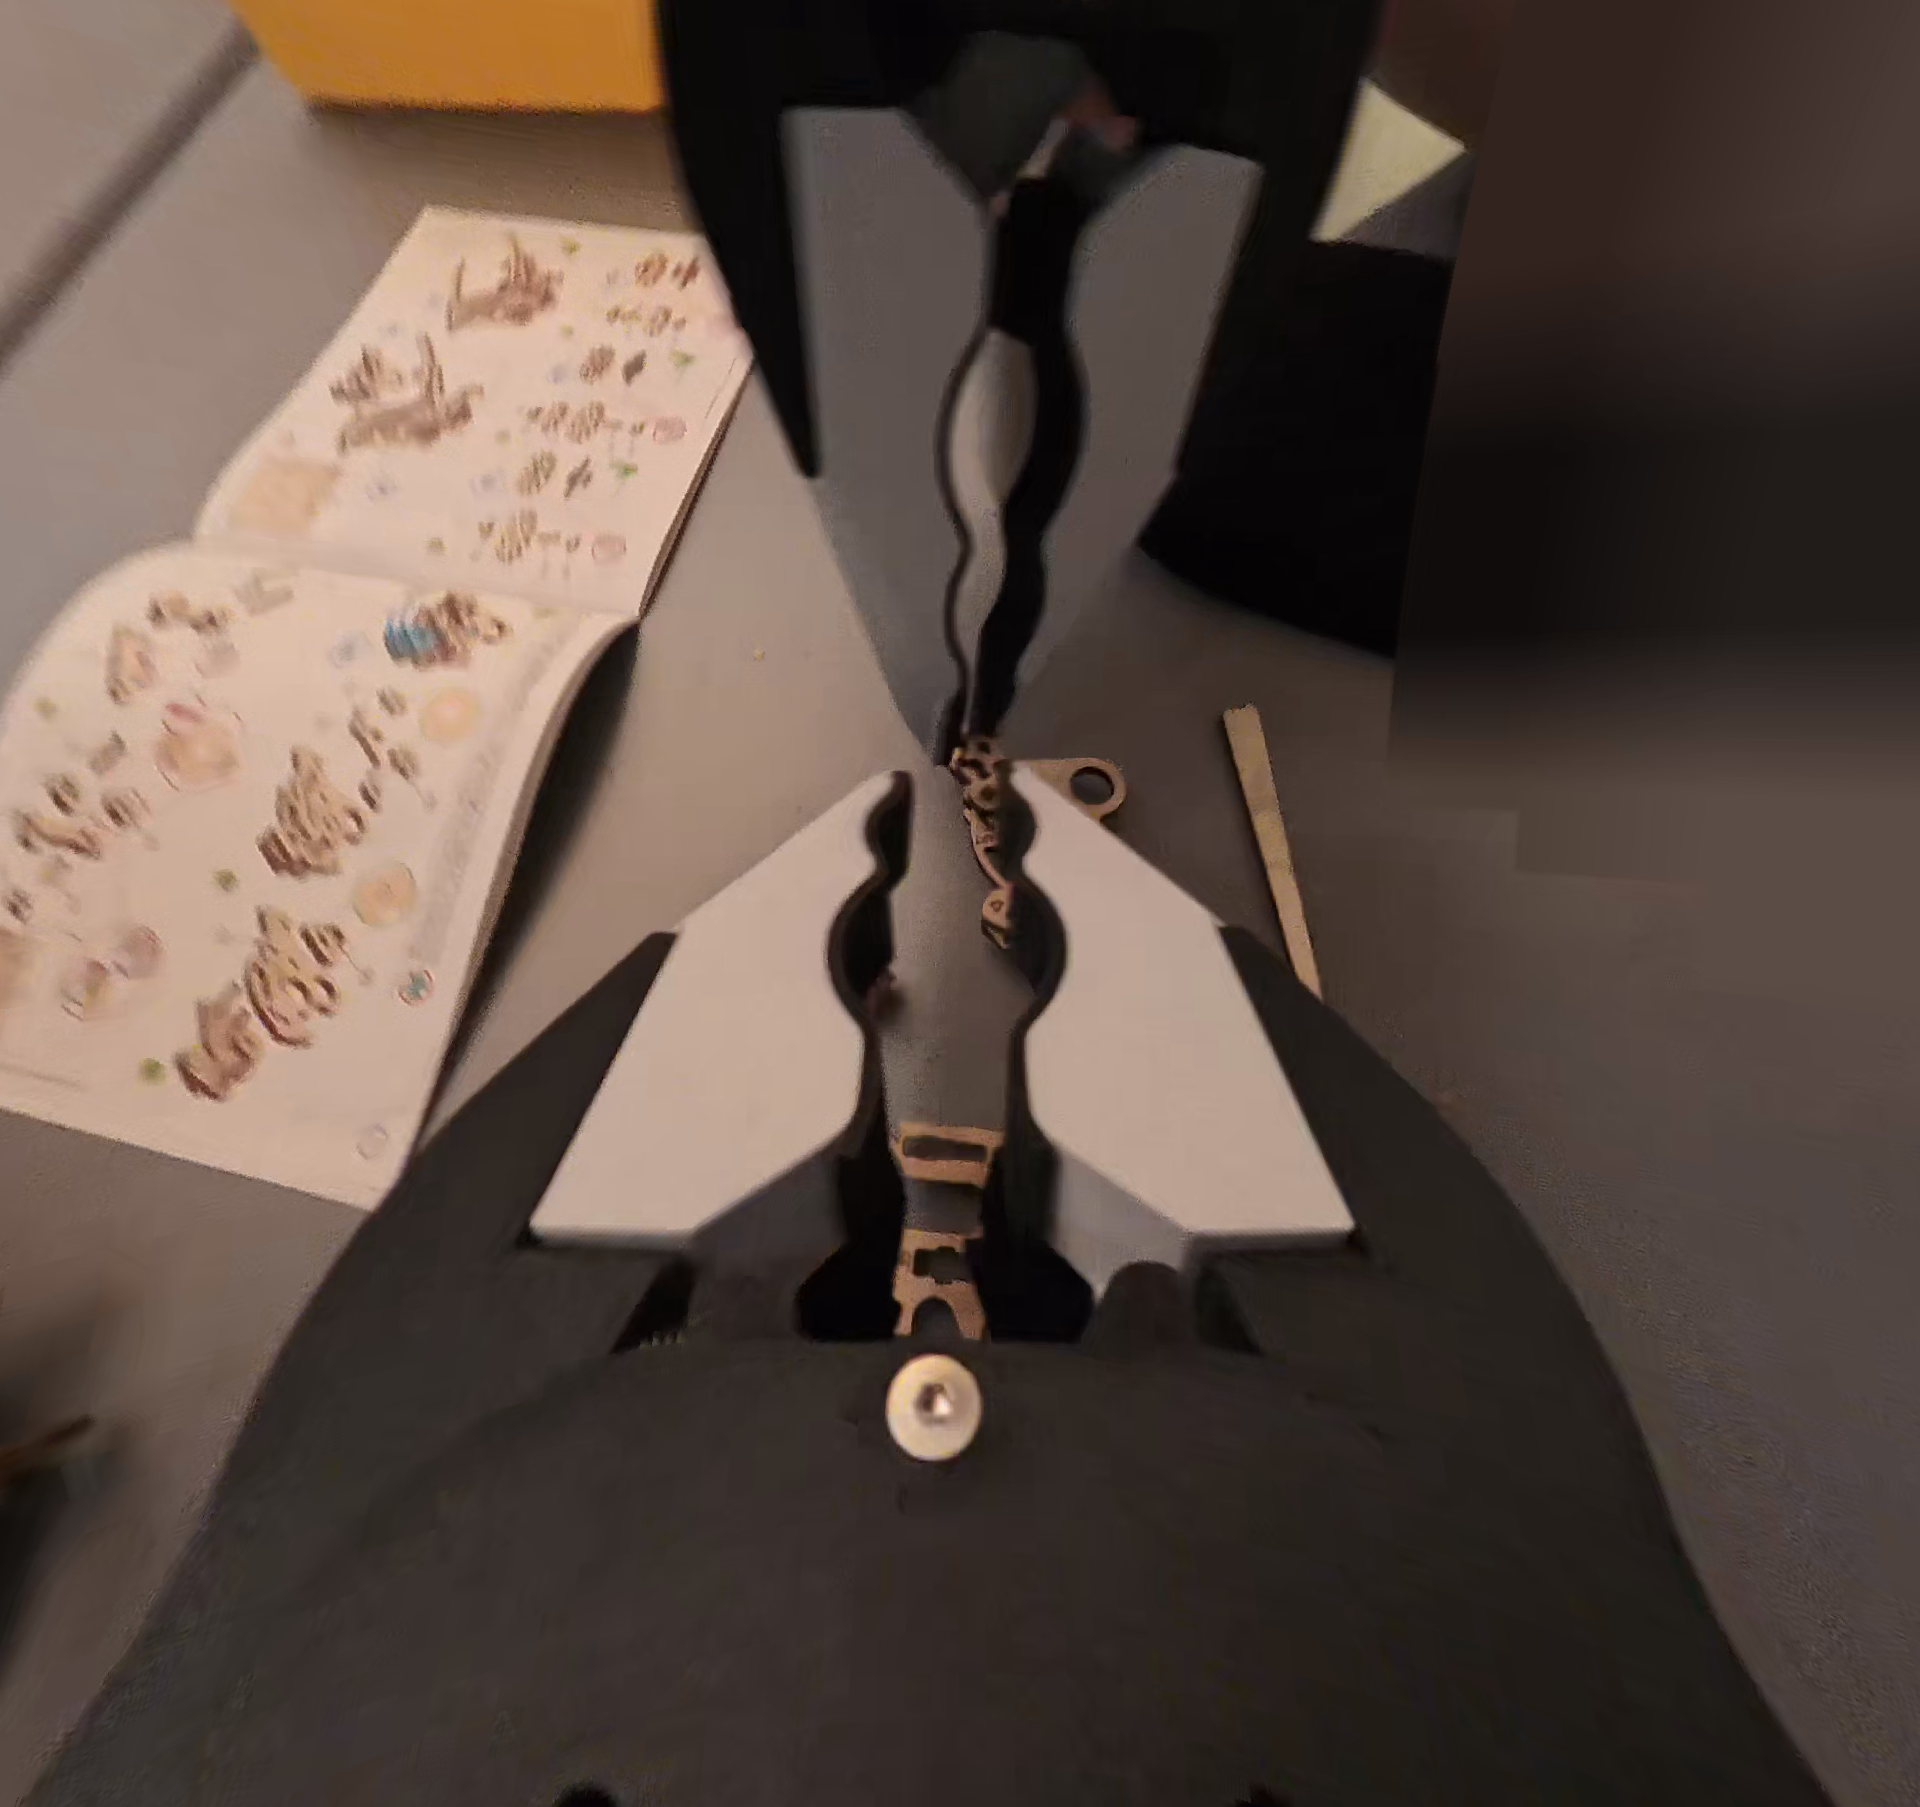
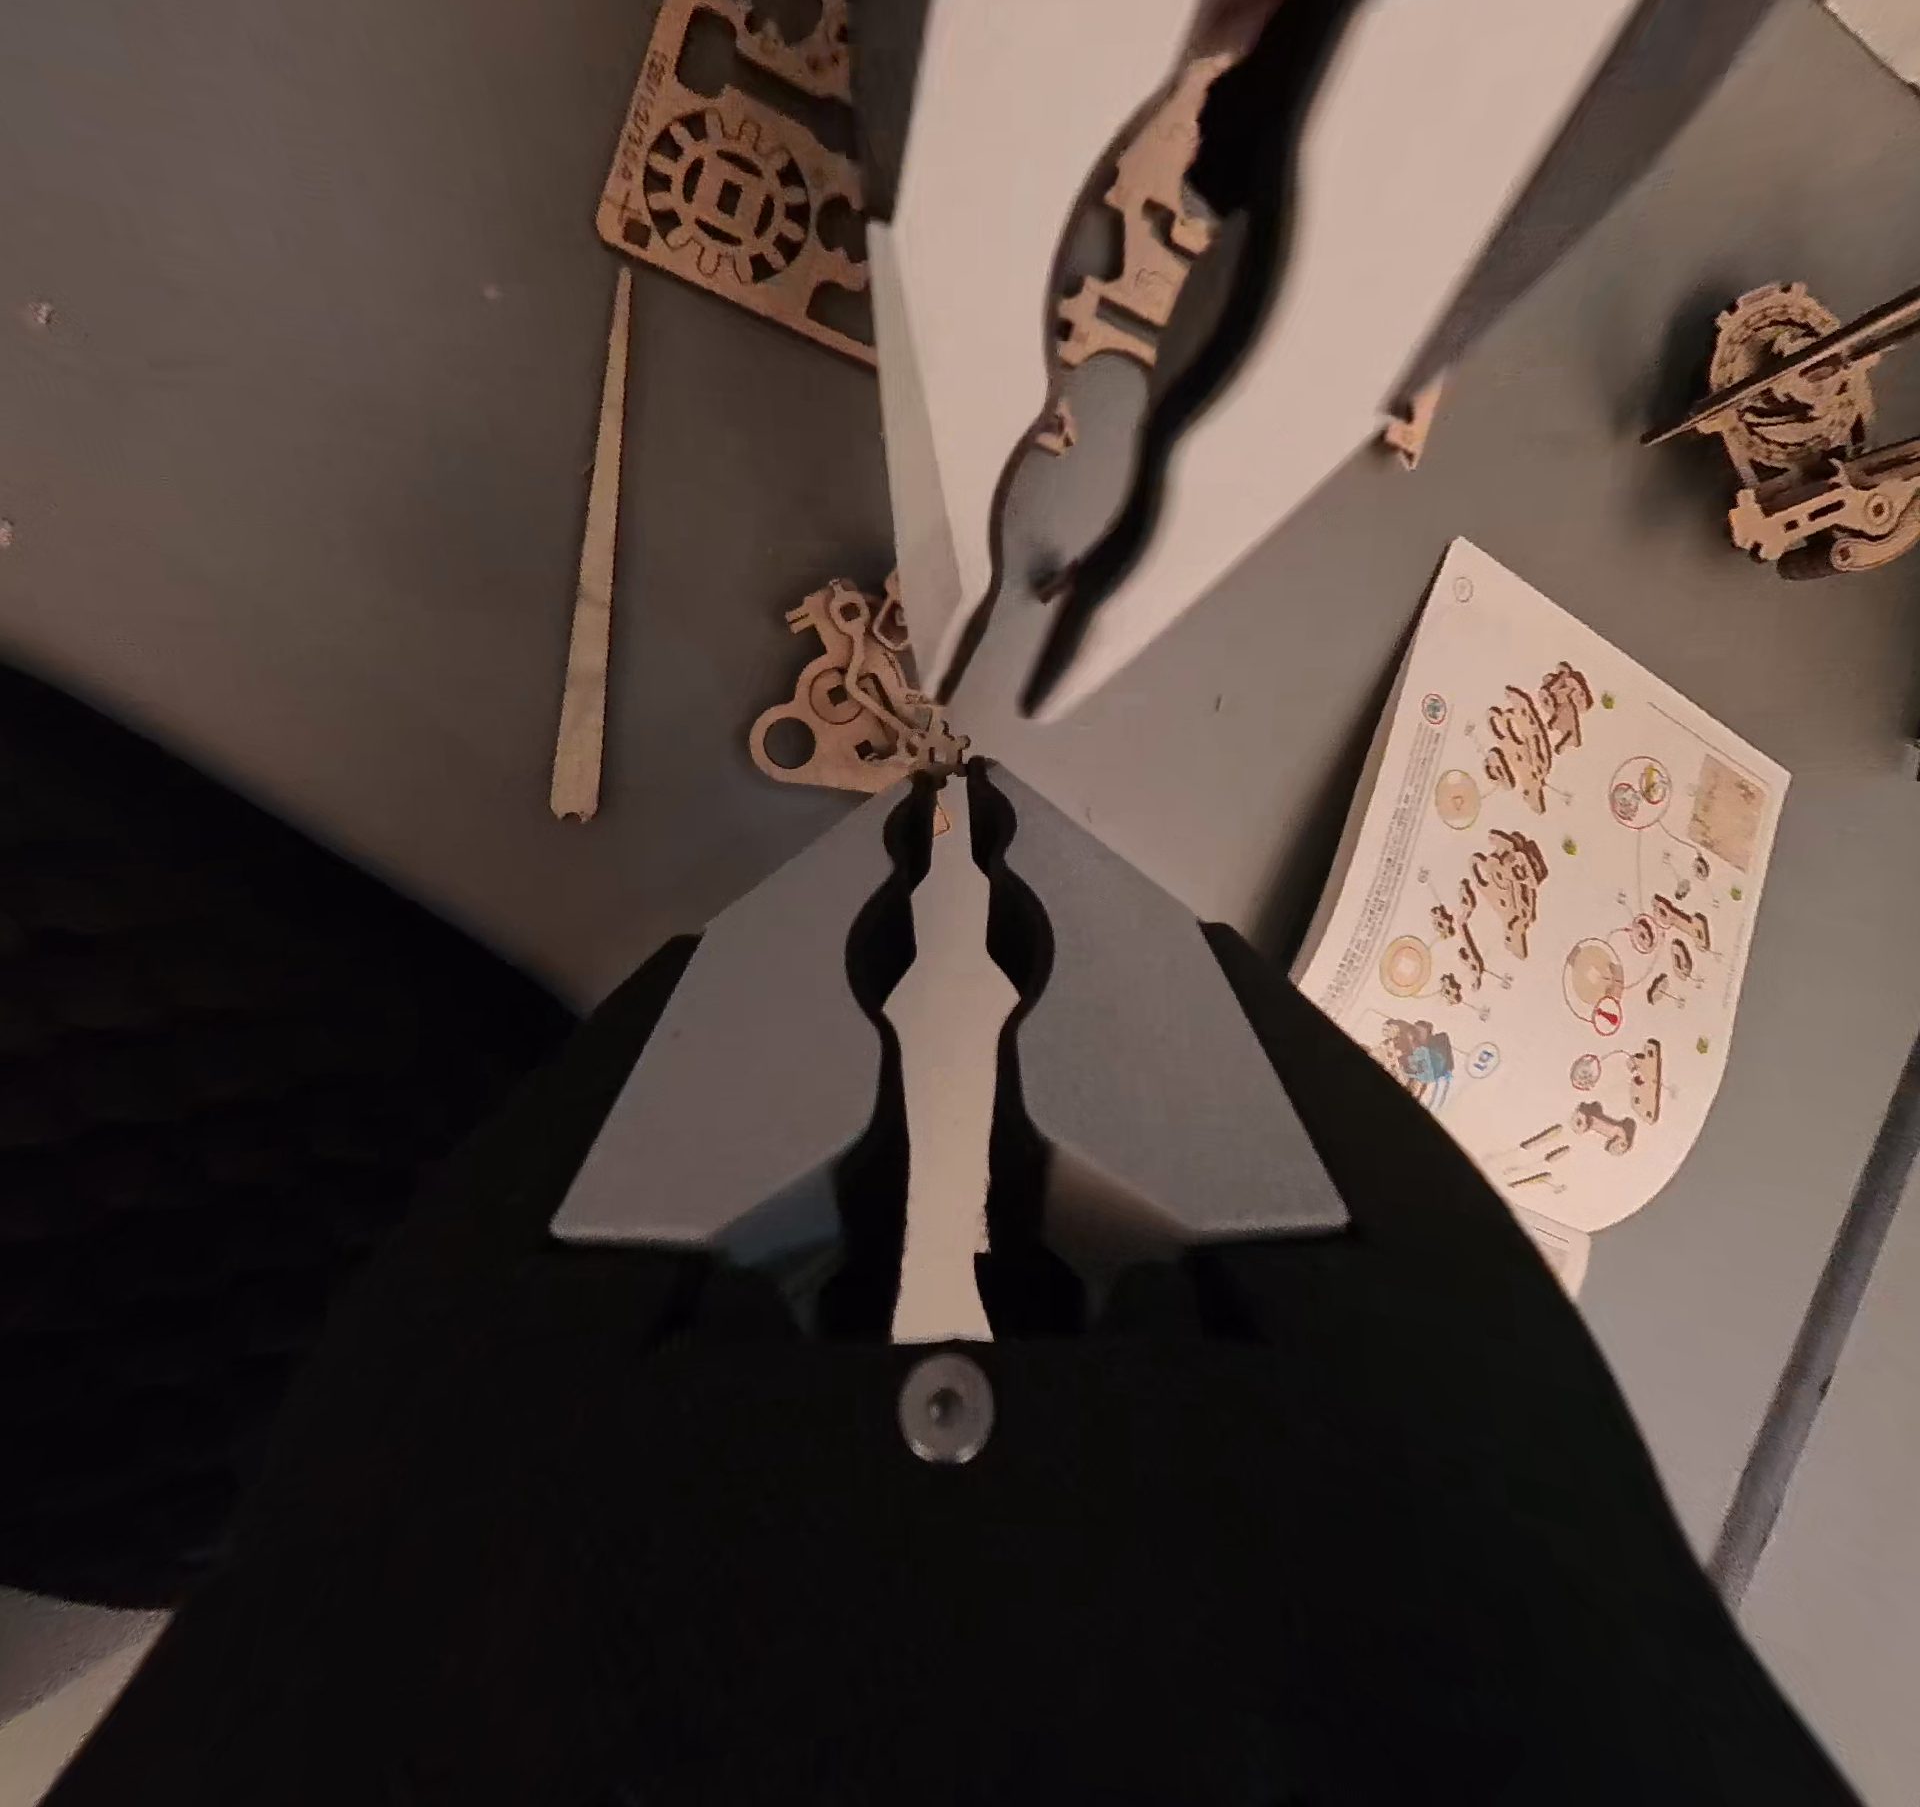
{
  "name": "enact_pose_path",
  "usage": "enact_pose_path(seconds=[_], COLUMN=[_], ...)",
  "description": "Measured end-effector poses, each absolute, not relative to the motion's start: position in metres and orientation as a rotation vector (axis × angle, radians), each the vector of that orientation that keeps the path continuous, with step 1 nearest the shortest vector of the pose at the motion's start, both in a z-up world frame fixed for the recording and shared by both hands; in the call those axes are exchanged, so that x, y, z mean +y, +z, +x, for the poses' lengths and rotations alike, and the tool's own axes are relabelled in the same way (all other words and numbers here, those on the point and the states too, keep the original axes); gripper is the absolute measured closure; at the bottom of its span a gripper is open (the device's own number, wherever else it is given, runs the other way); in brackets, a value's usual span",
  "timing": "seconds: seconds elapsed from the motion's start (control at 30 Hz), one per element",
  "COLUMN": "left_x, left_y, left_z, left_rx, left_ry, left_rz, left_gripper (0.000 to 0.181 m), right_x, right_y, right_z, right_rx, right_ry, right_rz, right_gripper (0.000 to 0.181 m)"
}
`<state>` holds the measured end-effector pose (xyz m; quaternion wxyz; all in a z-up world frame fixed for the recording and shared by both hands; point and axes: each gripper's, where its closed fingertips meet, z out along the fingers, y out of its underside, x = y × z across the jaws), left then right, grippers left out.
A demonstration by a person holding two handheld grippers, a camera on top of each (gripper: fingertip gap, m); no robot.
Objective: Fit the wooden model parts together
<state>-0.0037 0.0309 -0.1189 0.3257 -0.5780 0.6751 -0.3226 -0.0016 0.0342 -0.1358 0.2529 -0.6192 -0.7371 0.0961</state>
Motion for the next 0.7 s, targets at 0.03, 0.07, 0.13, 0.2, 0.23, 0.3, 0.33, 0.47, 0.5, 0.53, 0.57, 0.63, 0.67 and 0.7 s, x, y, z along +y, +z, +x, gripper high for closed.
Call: enact_pose_path(seconds=[0.03, 0.07, 0.13, 0.2, 0.23, 0.3, 0.33, 0.47, 0.5, 0.53, 0.57, 0.63, 0.67, 0.7], left_x=[0.027, 0.022, 0.018, 0.019, 0.021, 0.025, 0.024, 0.025, 0.025, 0.025, 0.026, 0.026, 0.026, 0.027], left_y=[-0.117, -0.114, -0.115, -0.118, -0.117, -0.117, -0.119, -0.125, -0.125, -0.126, -0.126, -0.126, -0.125, -0.125], left_z=[-0.002, 0.001, 0.003, 0.003, 0.003, 0.002, 0.002, 0.002, 0.002, 0.002, 0.001, 0.001, 0.001, 0.001], left_rx=[1.788, 1.798, 1.824, 1.829, 1.829, 1.83, 1.846, 1.864, 1.863, 1.865, 1.866, 1.867, 1.866, 1.864], left_ry=[-0.815, -0.797, -0.758, -0.716, -0.691, -0.619, -0.605, -0.58, -0.576, -0.576, -0.573, -0.567, -0.563, -0.556], left_rz=[-1.45, -1.395, -1.357, -1.357, -1.339, -1.304, -1.295, -1.306, -1.304, -1.303, -1.305, -1.297, -1.294, -1.294], left_gripper=[0.177, 0.181, 0.181, 0.174, 0.174, 0.177, 0.177, 0.178, 0.179, 0.179, 0.18, 0.181, 0.181, 0.181], right_x=[0.034, 0.033, 0.032, 0.032, 0.032, 0.032, 0.031, 0.032, 0.032, 0.033, 0.034, 0.033, 0.034, 0.034], right_y=[-0.135, -0.136, -0.135, -0.135, -0.135, -0.134, -0.133, -0.133, -0.133, -0.133, -0.134, -0.134, -0.134, -0.134], right_z=[-0.001, 0.0, 0.0, 0.001, 0.001, 0.0, 0.0, -0.001, -0.001, -0.001, -0.001, -0.002, -0.002, -0.002], right_rx=[-1.997, -1.998, -1.988, -1.985, -1.982, -1.976, -1.971, -1.958, -1.957, -1.953, -1.944, -1.937, -1.933, -1.927], right_ry=[0.271, 0.282, 0.304, 0.317, 0.318, 0.331, 0.339, 0.353, 0.352, 0.354, 0.355, 0.37, 0.371, 0.371], right_rz=[-1.692, -1.699, -1.699, -1.709, -1.712, -1.713, -1.715, -1.722, -1.723, -1.728, -1.734, -1.743, -1.745, -1.75], right_gripper=[0.176, 0.176, 0.176, 0.176, 0.176, 0.176, 0.176, 0.176, 0.176, 0.176, 0.176, 0.176, 0.176, 0.176])
